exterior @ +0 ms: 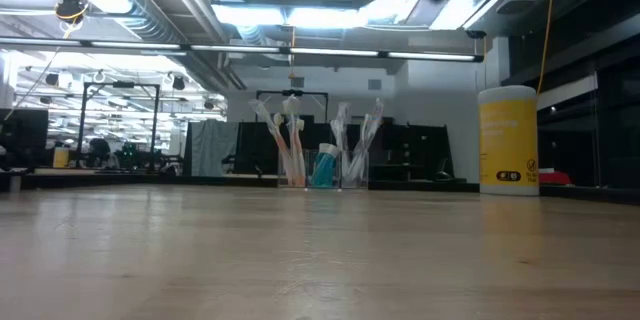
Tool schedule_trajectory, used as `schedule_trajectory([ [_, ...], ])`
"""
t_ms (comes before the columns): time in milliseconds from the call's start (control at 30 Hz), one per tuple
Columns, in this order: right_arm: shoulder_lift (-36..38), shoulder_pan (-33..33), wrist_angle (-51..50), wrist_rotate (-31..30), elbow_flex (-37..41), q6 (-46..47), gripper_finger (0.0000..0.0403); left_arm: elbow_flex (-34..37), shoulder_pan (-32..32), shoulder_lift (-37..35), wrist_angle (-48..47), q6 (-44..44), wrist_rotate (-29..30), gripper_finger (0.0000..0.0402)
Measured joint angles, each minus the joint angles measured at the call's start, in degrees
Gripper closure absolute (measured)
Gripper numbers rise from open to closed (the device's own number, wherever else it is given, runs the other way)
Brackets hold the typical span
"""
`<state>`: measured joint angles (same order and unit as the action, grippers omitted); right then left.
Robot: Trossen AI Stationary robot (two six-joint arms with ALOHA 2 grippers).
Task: Pick & Place toothbrushing station
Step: Put the orange toothbrush into the transparent organizer
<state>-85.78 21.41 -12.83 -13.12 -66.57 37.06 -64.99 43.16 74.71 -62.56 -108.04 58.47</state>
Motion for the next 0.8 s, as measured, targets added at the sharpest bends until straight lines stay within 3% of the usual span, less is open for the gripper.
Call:
schedule_trajectory([
  [100, 3.9, 1.3, 2.6, -9.1, 0.0, -0.1, 0.0387, 0.0, 0.0, 0.1, 9.1, 3.8, 7.0, 0.0231],
  [267, 4.1, 1.5, 7.8, -12.7, -0.1, -3.8, 0.0387, 0.0, -1.7, 0.1, 29.7, 18.1, 12.9, 0.0230],
  [533, 2.6, 1.4, 10.6, -13.0, -0.1, -6.0, 0.0387, 0.0, -8.1, 0.2, 56.7, 45.4, 4.8, 0.0230],
  [800, 2.7, 1.4, 13.6, -13.1, -0.1, -6.5, 0.0387, 0.0, -14.8, 0.2, 64.2, 54.6, -2.5, 0.0231],
])
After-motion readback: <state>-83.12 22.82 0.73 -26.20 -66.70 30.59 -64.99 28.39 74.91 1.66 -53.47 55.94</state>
